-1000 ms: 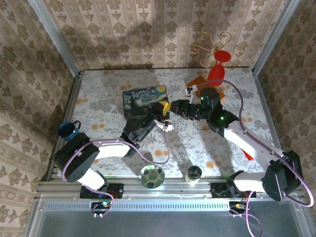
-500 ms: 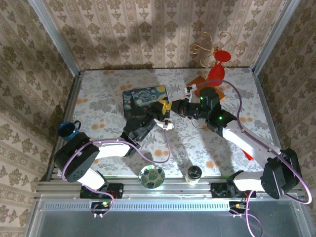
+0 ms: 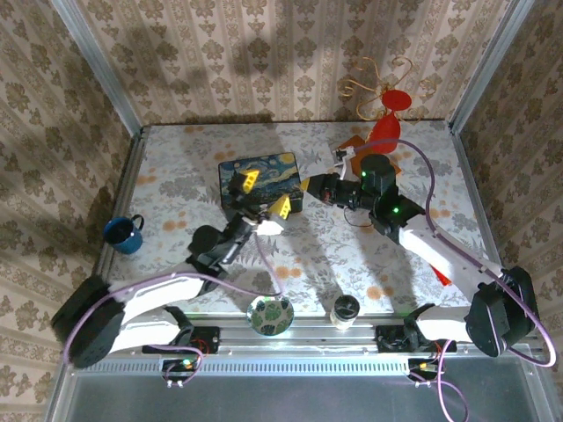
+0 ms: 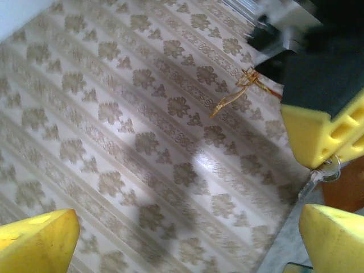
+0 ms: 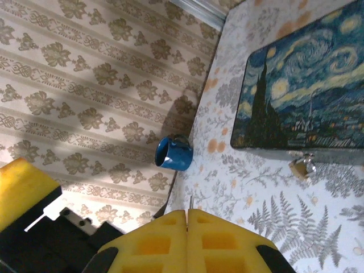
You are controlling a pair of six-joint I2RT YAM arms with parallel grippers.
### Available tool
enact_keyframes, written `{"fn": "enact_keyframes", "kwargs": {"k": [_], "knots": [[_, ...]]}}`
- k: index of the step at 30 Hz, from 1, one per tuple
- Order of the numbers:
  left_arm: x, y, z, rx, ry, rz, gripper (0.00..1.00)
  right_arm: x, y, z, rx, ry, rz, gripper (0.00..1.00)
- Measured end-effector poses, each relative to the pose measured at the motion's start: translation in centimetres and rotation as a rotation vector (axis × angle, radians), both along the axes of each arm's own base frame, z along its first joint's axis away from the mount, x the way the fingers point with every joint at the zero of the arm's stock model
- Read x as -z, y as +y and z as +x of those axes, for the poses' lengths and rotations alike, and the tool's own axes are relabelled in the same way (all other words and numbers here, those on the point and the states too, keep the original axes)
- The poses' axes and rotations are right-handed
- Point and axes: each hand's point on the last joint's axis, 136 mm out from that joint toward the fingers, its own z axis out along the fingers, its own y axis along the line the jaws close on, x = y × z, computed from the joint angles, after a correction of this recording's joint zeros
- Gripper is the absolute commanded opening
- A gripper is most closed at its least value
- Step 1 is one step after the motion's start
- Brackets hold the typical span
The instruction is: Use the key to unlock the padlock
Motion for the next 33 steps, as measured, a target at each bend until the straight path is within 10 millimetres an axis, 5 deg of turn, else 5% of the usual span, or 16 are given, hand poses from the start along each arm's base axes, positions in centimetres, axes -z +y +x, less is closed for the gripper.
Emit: {"fn": "enact_keyframes", "kwargs": {"k": [6,12,26,33], "knots": [[-3.9,5.3,-0.7,0.070,0.304,-0.311,0.99,-1.1,0.0,-0.2,-0.035,-0.100,-0.004,0.00],[-3.4,7.9,1.4,0.064,0.665,-0.518,0.80,-2.7,0.4,-1.7,-0.109,-0.221,0.028,0.00],[1.4,1.2,2.0,0.398,1.329,-0.633,0.45,-3.8,2.9,-3.6,-0.229,-0.335,0.059,0.00],[-0.3,-0.9,-0.3,0.593,1.347,-0.566,0.45,-2.6,4.2,-2.7,-0.247,-0.308,0.075,0.00]]}}
